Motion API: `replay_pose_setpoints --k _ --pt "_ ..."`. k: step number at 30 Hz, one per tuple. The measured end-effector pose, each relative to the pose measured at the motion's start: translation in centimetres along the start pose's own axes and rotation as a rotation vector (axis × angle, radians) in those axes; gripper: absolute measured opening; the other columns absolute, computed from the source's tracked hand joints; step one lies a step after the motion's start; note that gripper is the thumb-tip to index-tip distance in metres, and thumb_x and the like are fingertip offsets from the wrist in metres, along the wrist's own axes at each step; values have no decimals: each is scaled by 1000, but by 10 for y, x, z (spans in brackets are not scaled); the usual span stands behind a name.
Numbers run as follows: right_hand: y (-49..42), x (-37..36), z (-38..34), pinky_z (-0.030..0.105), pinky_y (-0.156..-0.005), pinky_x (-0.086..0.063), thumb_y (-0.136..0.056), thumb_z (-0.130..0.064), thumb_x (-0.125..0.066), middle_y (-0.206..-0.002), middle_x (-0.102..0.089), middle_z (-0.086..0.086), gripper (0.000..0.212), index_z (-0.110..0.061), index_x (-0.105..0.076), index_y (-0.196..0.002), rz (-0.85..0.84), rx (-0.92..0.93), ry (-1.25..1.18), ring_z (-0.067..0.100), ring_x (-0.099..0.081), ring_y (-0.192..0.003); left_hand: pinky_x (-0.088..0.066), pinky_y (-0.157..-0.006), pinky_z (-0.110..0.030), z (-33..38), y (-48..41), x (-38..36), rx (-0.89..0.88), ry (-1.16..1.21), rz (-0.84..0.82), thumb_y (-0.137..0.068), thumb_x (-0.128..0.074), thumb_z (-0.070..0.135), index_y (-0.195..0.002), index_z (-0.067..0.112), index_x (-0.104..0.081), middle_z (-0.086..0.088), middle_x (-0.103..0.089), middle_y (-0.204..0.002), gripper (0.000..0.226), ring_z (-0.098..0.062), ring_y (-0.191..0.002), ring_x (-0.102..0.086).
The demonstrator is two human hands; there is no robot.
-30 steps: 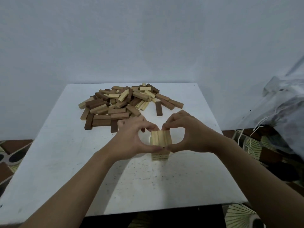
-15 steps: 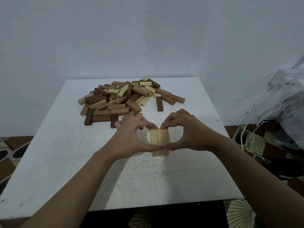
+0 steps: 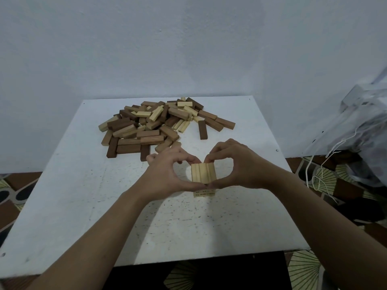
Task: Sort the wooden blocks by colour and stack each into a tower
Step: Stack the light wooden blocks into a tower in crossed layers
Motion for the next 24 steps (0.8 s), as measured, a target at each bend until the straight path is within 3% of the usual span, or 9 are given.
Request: replay_pose_setpoints --k 3,8,12,17,24 --pt "0 0 1 48 -98 -41 -70 -52 -85 -112 -57 -29 53 -33 -69 -116 4 -16 -17 2 -41 -112 -23 -87 -26 -1 0 -1 7 19 -4 -48 -84 77 -102 50 -70 22 -62 -114 63 1 -114 -49" --pt "1 -1 2 46 -100 -41 -70 -50 -85 -113 -57 -28 53 -32 -69 -117 4 -24 -27 3 -43 -113 -26 -92 -40 -4 0 -1 23 21 -5 -52 -88 70 -104 50 -70 27 -61 -113 58 5 -113 -48" --pt "2 0 2 45 -98 -42 -69 -51 -86 -111 -57 -31 54 -32 -69 -117 14 -19 -46 2 -43 -113 -38 -101 -56 -5 0 -2 17 30 -22 -49 -77 79 -107 55 -66 30 -60 -115 64 7 -113 -48" --pt "3 1 1 44 -100 -42 -69 -50 -86 -112 -56 -30 55 -33 -69 -118 17 -9 -48 2 -44 -114 -32 -104 -56 -2 1 -1 23 30 -16 -46 -74 79 -102 53 -68 29 -61 -113 62 9 -112 -46" --pt "6 3 0 35 -91 -52 -66 -45 -90 -108 -60 -25 58 -33 -68 -119 41 -29 -122 5 -56 -102 -39 -101 -57 -4 1 -3 20 30 -28 -43 -71 93 -110 56 -66 28 -60 -116 76 4 -112 -50"
Point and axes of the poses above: each hand's wrist, its own y-axis away from the middle knuckle, its own x-axis out of the back of the hand, z = x × y, the point moved 5 cm from there along -y, towards the middle knuckle
